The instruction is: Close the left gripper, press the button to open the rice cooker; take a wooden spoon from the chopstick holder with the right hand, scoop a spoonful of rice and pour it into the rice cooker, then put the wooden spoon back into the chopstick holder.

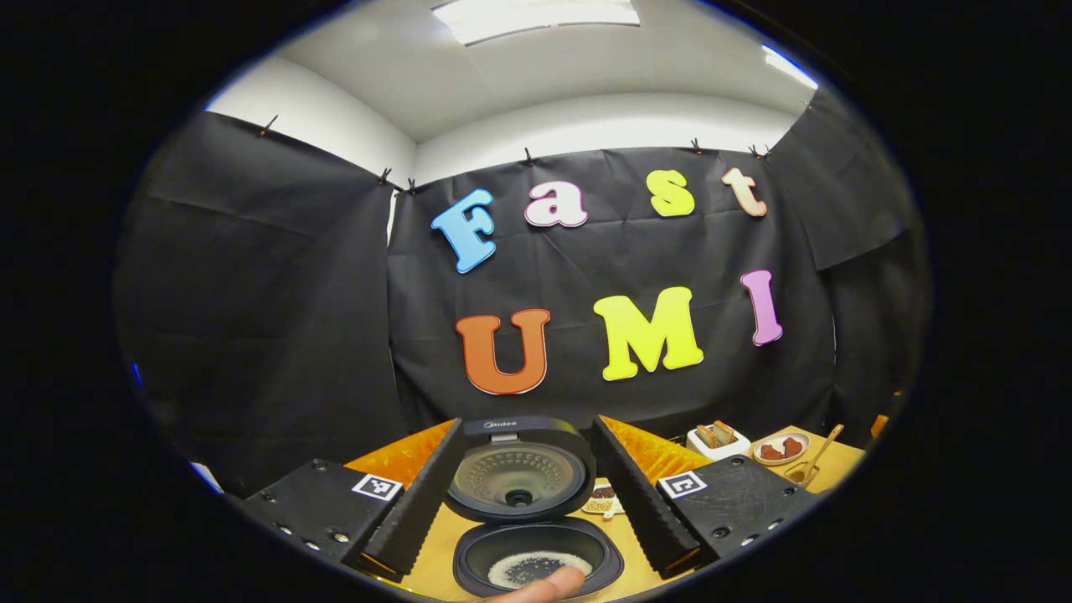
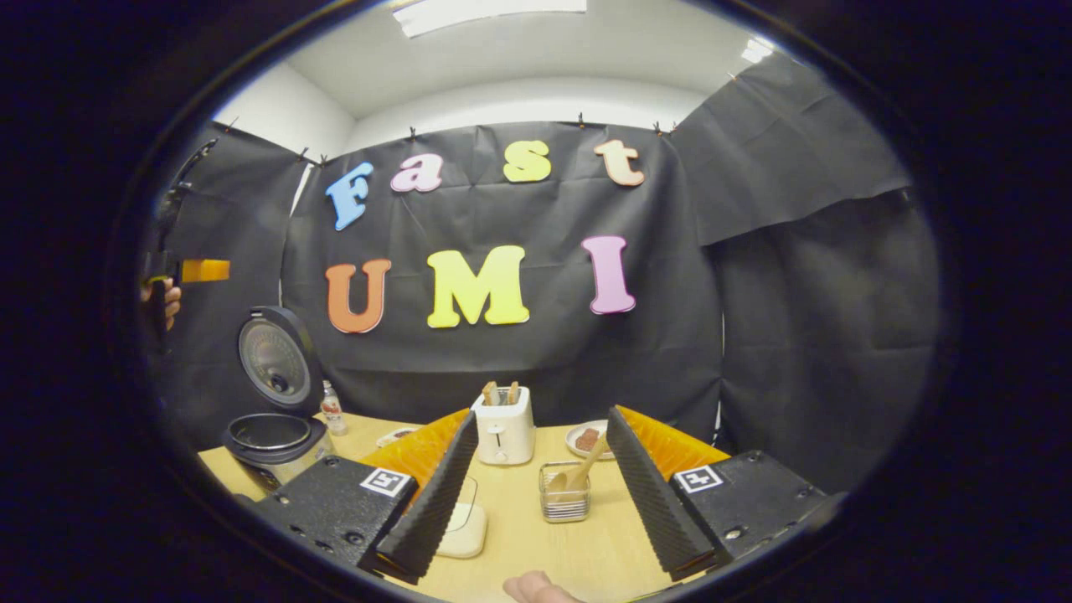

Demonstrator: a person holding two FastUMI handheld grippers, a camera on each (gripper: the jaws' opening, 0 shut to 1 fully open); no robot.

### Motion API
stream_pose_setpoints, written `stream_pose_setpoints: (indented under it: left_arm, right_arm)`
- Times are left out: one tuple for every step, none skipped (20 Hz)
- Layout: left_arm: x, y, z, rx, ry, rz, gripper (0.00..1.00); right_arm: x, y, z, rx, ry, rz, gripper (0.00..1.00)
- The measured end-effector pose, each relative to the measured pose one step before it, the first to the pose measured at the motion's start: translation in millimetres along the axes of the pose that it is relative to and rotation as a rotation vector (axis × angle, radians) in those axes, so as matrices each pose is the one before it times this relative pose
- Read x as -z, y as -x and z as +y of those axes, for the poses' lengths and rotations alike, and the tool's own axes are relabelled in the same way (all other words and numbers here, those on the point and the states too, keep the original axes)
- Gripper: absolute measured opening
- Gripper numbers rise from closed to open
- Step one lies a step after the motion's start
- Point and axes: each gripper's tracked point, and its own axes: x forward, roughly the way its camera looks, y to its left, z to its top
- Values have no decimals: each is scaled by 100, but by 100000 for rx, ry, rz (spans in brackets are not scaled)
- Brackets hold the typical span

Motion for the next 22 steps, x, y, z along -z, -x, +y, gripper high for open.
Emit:
stream_pose_setpoints:
  left_arm:
    - [-149, -637, -99, 636, 2833, 1628, 90]
    - [-324, -769, -152, 922, 3369, 494, 96]
    - [-342, -755, 543, -467, 3344, -169, 95]
    - [-333, -854, 609, -1100, 2494, -429, 95]
    - [-304, -1154, 386, -226, 2211, -478, 95]
    - [-35, -1267, 424, -600, 1215, -557, 96]
    - [-33, -1285, 780, -1740, 1329, -728, 96]
    - [182, -1206, 348, -598, 1469, -170, 96]
    - [344, -1118, 18, 99, 1345, -351, 95]
    - [413, -1235, 56, -241, 1008, -661, 94]
    - [389, -1356, -113, 492, 108, -760, 94]
    - [438, -1298, -61, 139, -98, -580, 94]
    - [776, -1172, -69, -153, 76, 220, 94]
    - [900, -1042, -172, 62, -959, 1433, 94]
    - [718, -915, -118, -746, -1374, 1149, 94]
    - [674, -653, 16, -578, -1658, 1470, 94]
    - [520, -651, -178, 568, -167, 607, 94]
    - [158, -478, -718, 3122, 1629, -394, 94]
    - [-87, -478, -106, 1117, 915, -80, 94]
    - [637, -408, 564, -1267, -835, 1595, 94]
    - [1314, -493, 809, -2567, -1919, 3776, 83]
    - [2184, -53, 488, -1636, -2250, 7729, 82]
  right_arm:
    - [497, -20, 156, -699, -477, 1862, 99]
    - [459, -20, -32, -452, -348, 1673, 99]
    - [109, -44, 1, -592, -407, 623, 99]
    - [108, 101, 94, -693, -395, 654, 99]
    - [-50, 109, 77, -837, -71, -26, 100]
    - [-204, 127, -54, -331, 154, -827, 99]
    - [-304, 140, -110, -49, 337, -970, 99]
    - [-42, 180, -169, 14, 171, -600, 99]
    - [-137, 126, -144, -75, 170, -477, 95]
    - [1, 165, -198, 315, 308, -248, 99]
    - [-100, 254, -308, 408, 538, -132, 95]
    - [-266, 324, -287, -138, 57, -711, 99]
    - [-491, 289, -568, 816, -523, -1521, 99]
    - [-464, 79, -1032, 2303, -391, -1228, 99]
    - [-247, 138, -890, 2455, -340, -461, 99]
    - [138, 310, -357, 1082, -181, -31, 97]
    - [-2, 295, -157, 226, -220, 120, 94]
    - [-107, 350, -120, 76, -141, -136, 94]
    - [-436, 377, -43, -540, -251, -824, 99]
    - [-705, 407, -163, -340, -1095, -1729, 99]
    - [-876, 329, -335, 431, -1514, -1731, 99]
    - [-576, 298, -351, 569, -1498, -1505, 99]
